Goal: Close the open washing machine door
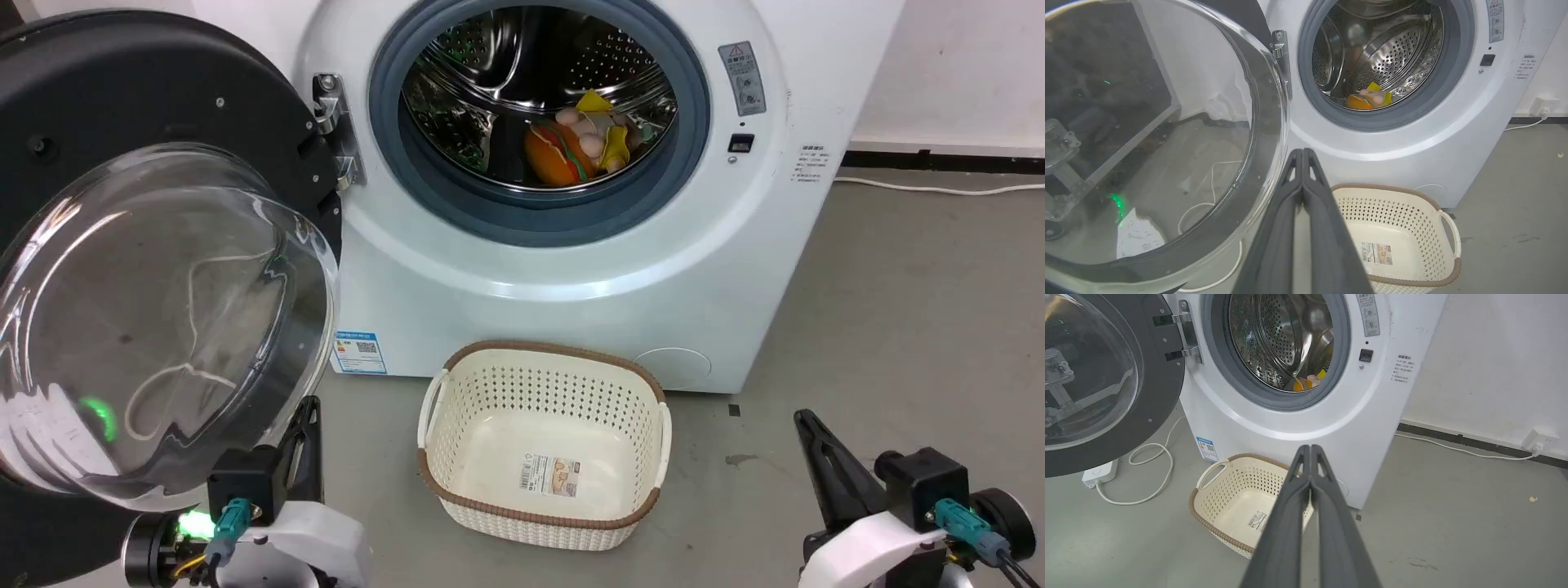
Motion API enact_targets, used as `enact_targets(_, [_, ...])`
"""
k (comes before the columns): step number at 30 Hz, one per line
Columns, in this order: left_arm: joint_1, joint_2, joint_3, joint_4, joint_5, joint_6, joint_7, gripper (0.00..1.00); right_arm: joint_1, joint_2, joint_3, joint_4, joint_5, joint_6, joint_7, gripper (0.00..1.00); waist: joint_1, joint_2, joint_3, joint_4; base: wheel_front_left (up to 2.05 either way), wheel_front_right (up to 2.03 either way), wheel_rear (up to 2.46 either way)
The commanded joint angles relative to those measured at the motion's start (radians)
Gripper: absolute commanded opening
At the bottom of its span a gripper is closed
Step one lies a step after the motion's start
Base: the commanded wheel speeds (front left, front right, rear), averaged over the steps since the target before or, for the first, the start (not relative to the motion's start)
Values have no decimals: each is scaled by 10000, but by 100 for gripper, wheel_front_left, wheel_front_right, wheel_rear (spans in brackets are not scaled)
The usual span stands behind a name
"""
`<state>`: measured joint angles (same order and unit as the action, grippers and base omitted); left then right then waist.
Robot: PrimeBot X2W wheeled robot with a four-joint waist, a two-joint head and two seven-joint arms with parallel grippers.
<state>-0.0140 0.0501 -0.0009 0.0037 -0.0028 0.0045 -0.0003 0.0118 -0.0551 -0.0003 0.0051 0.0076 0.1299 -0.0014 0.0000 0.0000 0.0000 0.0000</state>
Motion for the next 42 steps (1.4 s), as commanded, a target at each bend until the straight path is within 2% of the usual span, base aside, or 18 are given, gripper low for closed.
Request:
enact_targets(1, [140, 1, 9, -37, 28, -45, 3, 0, -118, 49, 3, -51, -76, 8, 14, 0, 0, 0, 0, 0, 0, 0, 0])
enact_targets(42, [140, 1, 9, -37, 28, -45, 3, 0, -118, 49, 3, -51, -76, 8, 14, 0, 0, 0, 0, 0, 0, 0, 0])
